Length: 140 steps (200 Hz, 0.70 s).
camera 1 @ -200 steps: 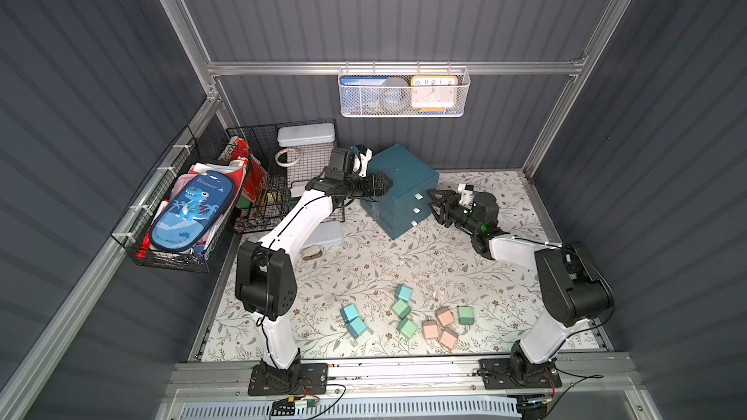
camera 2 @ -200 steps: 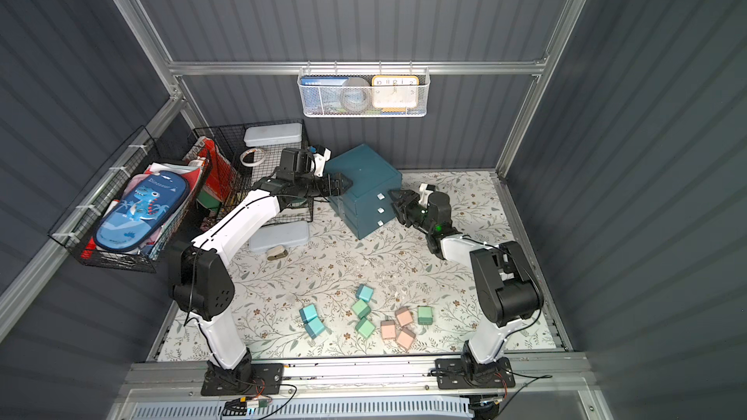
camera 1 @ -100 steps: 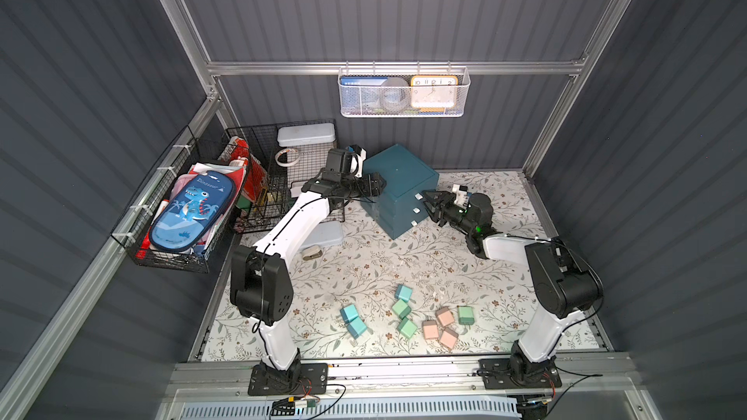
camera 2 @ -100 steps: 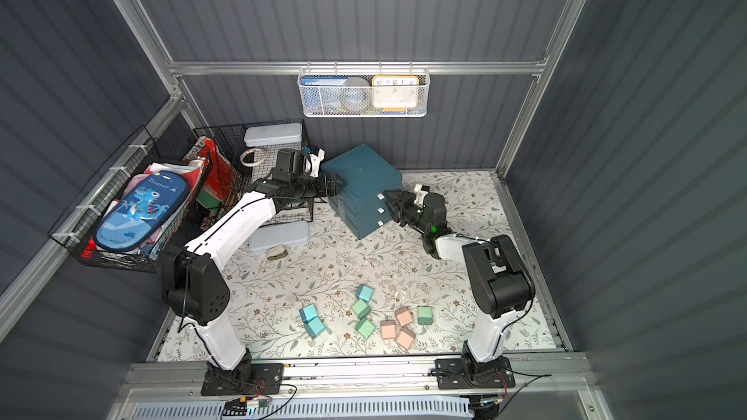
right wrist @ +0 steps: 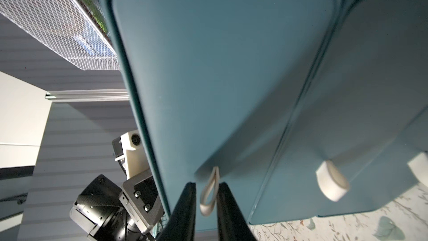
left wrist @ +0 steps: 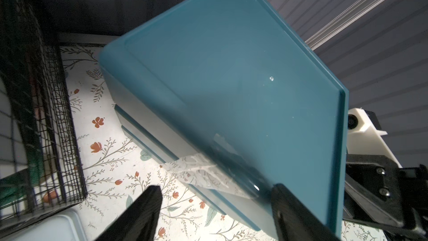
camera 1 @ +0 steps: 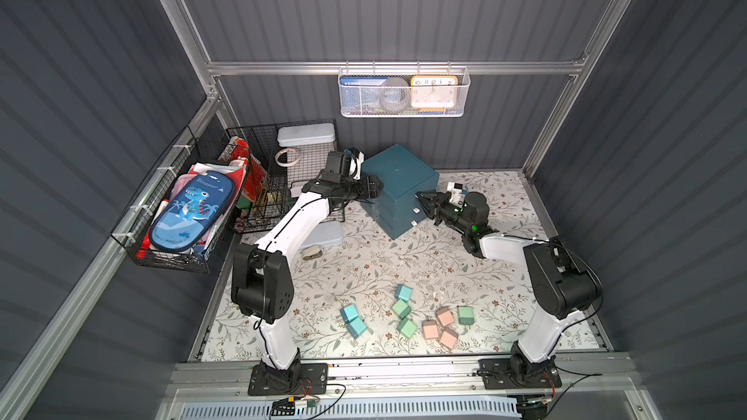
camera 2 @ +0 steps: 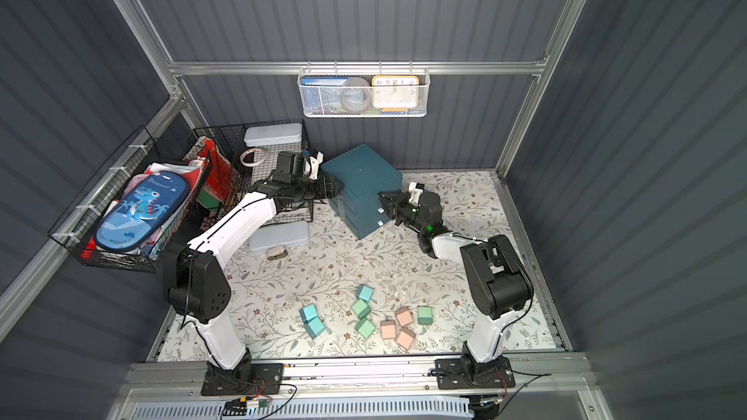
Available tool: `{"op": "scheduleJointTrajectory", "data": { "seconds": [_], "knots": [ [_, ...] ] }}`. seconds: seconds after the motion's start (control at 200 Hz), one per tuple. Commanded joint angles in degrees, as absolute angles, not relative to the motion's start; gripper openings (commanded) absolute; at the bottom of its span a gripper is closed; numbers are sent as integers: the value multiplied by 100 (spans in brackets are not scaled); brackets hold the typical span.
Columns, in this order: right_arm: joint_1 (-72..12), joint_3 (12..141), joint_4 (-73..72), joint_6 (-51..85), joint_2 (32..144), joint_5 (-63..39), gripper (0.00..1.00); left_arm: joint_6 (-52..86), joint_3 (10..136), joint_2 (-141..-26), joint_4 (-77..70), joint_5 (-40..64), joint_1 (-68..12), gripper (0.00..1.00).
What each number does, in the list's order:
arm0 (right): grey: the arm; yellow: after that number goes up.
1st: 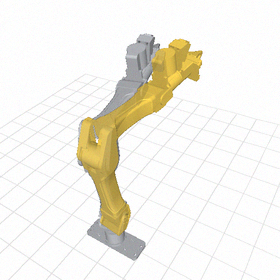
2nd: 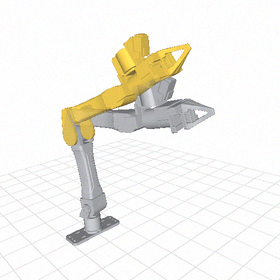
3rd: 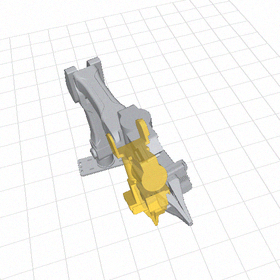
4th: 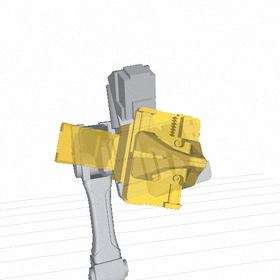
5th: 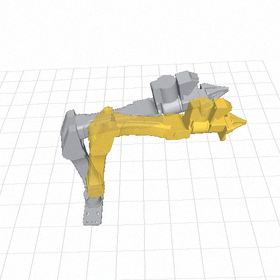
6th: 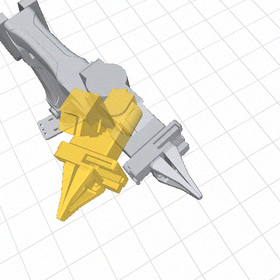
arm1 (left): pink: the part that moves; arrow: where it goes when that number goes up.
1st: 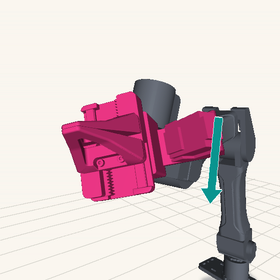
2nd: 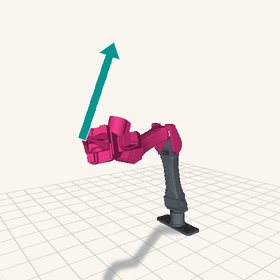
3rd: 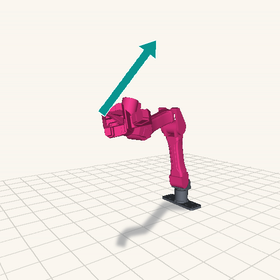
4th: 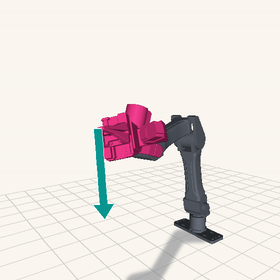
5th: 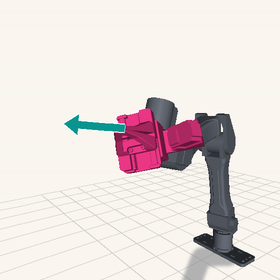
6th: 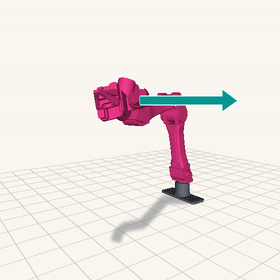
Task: Place the plugs into the drawer by color
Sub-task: Open the drawer in the storage box.
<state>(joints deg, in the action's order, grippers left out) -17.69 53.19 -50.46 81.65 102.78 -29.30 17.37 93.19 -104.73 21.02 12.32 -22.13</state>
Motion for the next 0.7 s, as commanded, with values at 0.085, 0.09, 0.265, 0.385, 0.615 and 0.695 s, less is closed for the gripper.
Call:
{"op": "scheduleJointTrajectory", "data": {
  "seconds": [0.085, 0.09, 0.265, 0.385, 0.615, 0.695],
  "knots": [
    [-1723, 5257, -4984, 7964, 10222, -2882, 7, 1610, 9229, -10567, 2118, 1190, -2188, 79],
    [-1723, 5256, -4984, 7959, 10222, -2882, 6, 1613, 9229, -10570, 2118, 1193, -2188, 79],
    [-1723, 5058, -4745, 7723, 9935, -2920, 0, 1610, 9245, -10638, 2092, 1191, -2154, 79],
    [-1731, 4685, -4300, 7383, 9410, -2848, 0, 1600, 9290, -10683, 2084, 1187, -2145, 79],
    [-1808, 3886, -3329, 6805, 8161, -2665, 0, 1591, 9277, -10723, 2033, 1138, -2145, 79],
    [-1817, 3660, -3021, 6688, 7776, -2620, 0, 1591, 9259, -10730, 2004, 1146, -2145, 79]
  ]
}}
